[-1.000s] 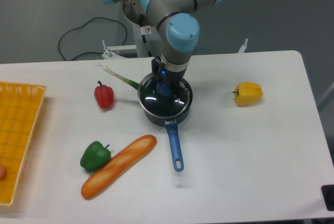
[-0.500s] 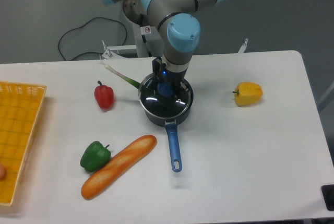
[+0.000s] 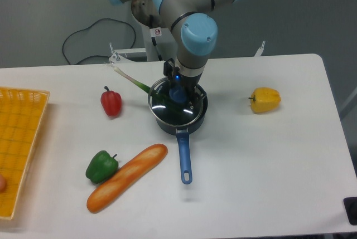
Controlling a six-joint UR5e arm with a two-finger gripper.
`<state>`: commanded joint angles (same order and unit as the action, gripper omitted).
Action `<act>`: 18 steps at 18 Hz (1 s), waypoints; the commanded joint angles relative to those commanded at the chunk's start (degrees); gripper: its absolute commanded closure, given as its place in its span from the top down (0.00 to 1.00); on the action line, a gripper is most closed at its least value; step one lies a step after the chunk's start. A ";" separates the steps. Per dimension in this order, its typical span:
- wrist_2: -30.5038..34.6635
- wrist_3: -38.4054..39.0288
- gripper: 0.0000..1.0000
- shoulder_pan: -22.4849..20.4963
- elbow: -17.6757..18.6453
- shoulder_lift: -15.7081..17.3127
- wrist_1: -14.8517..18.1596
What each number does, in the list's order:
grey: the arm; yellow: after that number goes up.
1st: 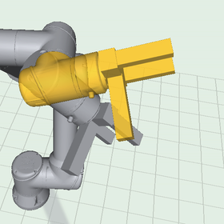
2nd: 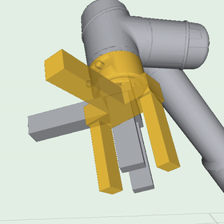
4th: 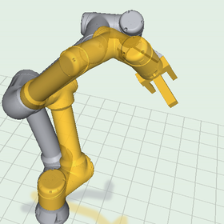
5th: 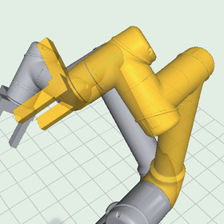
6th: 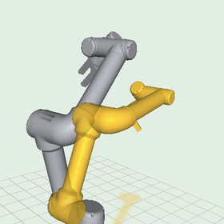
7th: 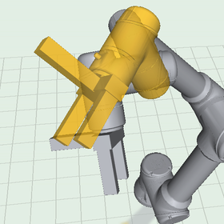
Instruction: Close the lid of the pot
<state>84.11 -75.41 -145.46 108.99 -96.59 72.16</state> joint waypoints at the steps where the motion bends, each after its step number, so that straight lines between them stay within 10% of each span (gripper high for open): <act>1: 0.00 -0.09 0.82 0.00 -0.26 0.00 0.00; 3: 0.00 -0.09 1.00 0.00 -1.75 0.09 0.00; 18: 1.93 -1.57 1.00 -3.86 -9.49 0.44 0.18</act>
<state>86.04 -76.98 -149.32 99.49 -96.15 72.33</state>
